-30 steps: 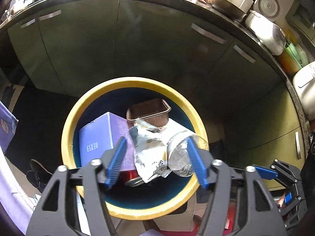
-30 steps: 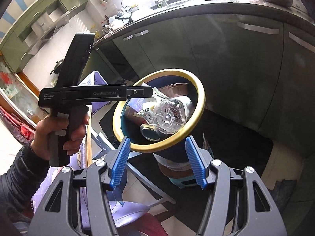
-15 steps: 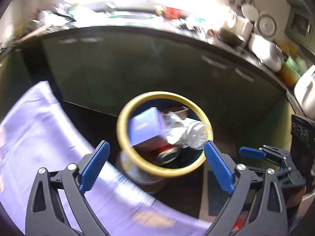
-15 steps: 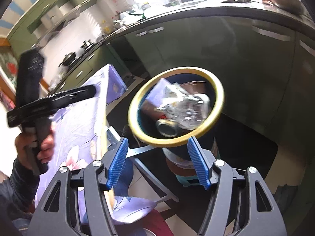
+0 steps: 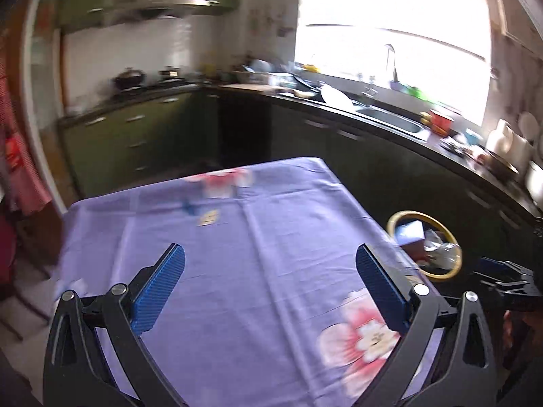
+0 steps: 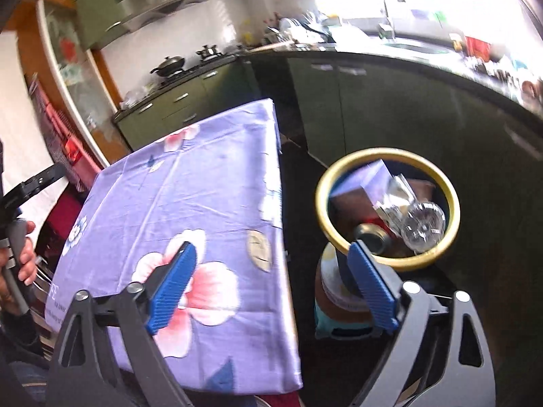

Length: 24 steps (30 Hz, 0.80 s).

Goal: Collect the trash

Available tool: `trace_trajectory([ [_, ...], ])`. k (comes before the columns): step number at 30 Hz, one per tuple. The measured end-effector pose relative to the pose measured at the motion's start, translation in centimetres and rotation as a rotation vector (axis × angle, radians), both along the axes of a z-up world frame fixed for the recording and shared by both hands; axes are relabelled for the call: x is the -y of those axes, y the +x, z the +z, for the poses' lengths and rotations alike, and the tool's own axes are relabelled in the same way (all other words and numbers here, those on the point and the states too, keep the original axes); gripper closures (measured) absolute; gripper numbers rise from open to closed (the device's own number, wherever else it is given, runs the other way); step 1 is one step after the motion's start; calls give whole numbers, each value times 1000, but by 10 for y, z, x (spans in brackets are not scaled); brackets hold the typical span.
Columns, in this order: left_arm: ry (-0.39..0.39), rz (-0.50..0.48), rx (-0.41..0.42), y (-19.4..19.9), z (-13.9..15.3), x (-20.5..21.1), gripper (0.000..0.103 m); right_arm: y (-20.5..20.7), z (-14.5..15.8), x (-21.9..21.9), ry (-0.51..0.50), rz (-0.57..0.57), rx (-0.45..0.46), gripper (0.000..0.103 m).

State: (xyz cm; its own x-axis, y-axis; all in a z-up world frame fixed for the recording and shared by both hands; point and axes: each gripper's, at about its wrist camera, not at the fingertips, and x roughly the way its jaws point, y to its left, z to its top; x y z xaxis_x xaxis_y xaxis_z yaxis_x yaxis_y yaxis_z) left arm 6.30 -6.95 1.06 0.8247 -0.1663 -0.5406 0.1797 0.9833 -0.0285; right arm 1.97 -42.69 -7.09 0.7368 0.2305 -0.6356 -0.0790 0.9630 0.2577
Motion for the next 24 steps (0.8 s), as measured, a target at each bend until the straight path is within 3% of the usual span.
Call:
trace_trajectory([
  [4, -15, 88, 37, -32, 1, -45, 7, -13, 17, -26, -83, -7, 50, 5],
  [9, -31, 133, 62, -62, 6, -75, 7, -39, 33, -45, -177, -40, 109, 5],
  [24, -2, 112, 74, -100, -2, -71, 7, -78, 52, -52, -210, -63, 188, 5],
])
